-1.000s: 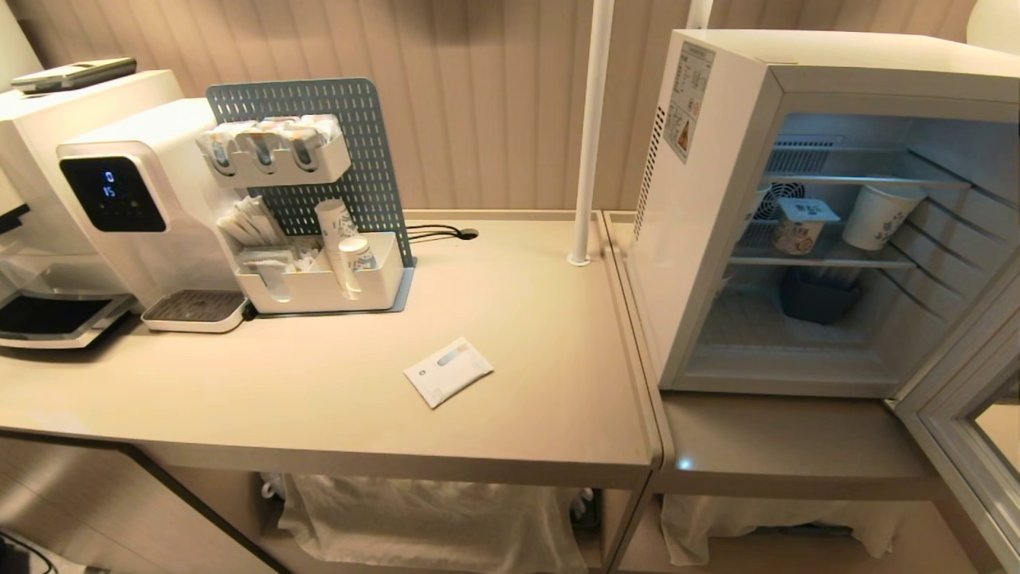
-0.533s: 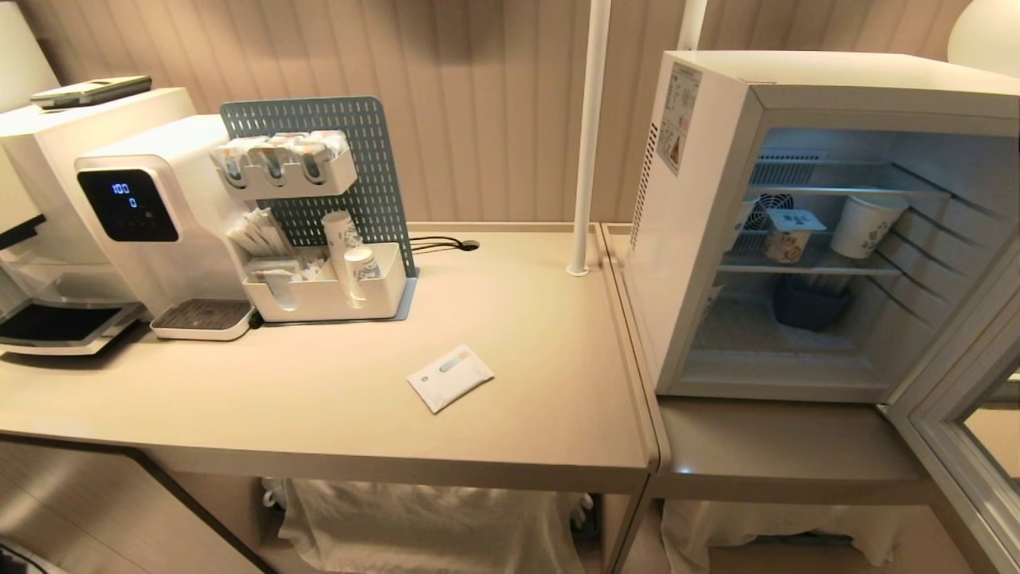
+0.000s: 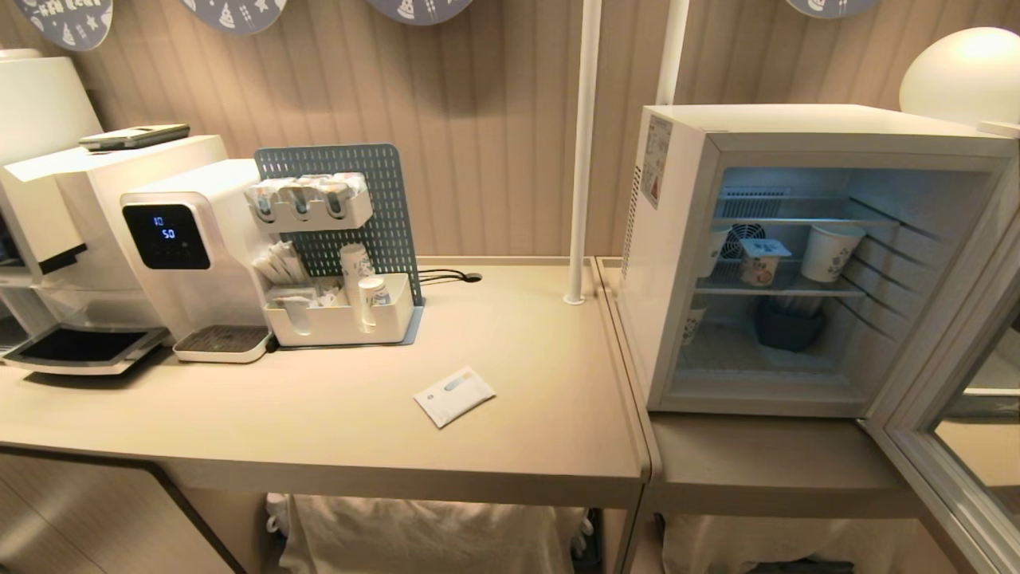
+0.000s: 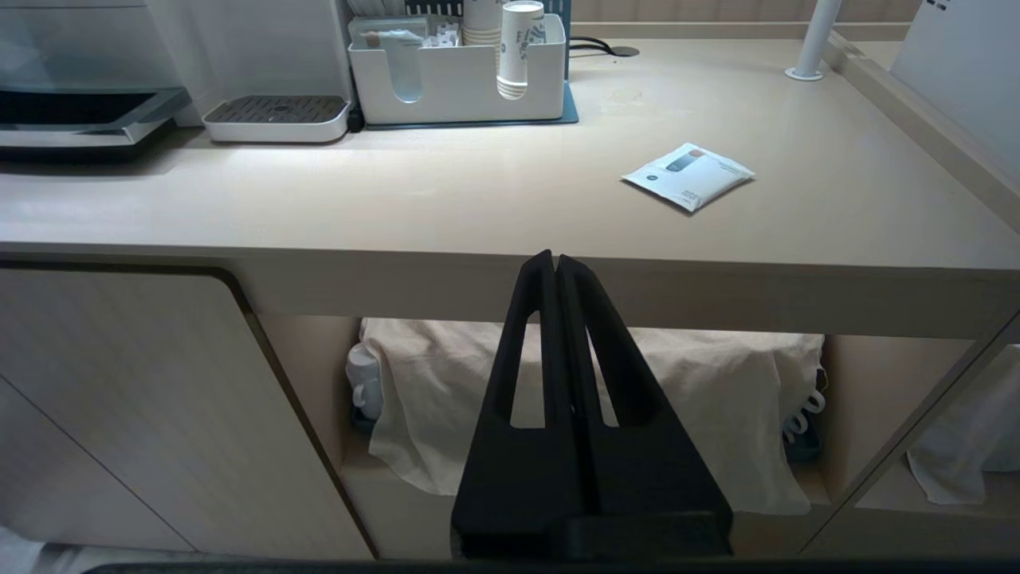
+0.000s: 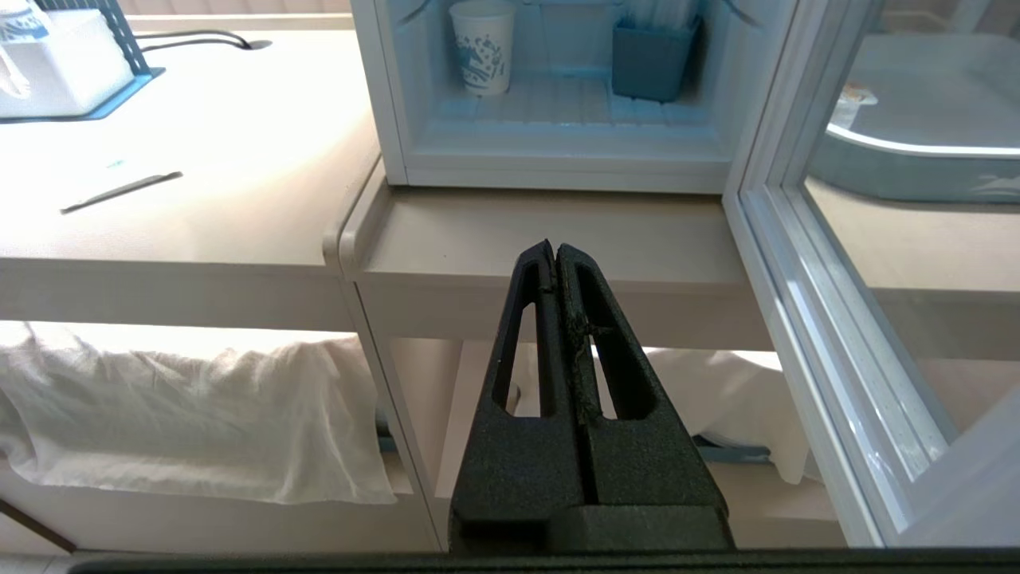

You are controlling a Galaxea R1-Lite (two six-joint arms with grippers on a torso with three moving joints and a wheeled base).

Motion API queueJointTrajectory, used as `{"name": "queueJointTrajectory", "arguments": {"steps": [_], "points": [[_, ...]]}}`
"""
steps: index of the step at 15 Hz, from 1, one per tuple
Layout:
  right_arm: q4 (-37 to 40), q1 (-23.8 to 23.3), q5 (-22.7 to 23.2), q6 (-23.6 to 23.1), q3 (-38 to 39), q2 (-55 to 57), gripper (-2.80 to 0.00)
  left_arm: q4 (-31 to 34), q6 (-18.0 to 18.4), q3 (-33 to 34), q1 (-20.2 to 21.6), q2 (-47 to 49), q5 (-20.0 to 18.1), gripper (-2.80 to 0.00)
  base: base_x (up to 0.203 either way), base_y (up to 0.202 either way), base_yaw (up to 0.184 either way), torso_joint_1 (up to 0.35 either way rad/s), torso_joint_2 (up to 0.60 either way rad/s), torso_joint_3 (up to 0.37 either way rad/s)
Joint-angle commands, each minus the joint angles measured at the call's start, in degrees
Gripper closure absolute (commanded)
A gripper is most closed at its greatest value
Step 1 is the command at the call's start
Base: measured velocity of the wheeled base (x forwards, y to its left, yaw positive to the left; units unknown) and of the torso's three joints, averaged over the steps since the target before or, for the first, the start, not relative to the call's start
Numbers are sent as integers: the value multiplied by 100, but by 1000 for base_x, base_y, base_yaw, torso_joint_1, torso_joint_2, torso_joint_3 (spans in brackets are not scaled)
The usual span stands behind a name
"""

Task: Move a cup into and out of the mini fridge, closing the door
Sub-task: Close the freezer door

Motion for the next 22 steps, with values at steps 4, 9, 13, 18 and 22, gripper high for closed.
{"name": "queueJointTrajectory", "arguments": {"steps": [4,9,13,18,22], "points": [[4,2,2,-1,-4,14,0,1,2,9,2,-1,1,0,0,0,0,3,-3,57],[4,2,-4,0,-4,14,0,19,55,0,2,-1,-7,0,-43,0,0,7,3,0],[4,2,-6,0,-4,14,0,19,46,0,2,-1,1,0,-194,0,0,0,0,5],[-5,2,-6,0,5,14,0,19,21,9,2,-1,1,0,-191,0,2,2,1,2],[1,2,-6,0,-4,11,0,10,28,0,2,-1,1,0,-76,0,1,0,-2,4]]}}
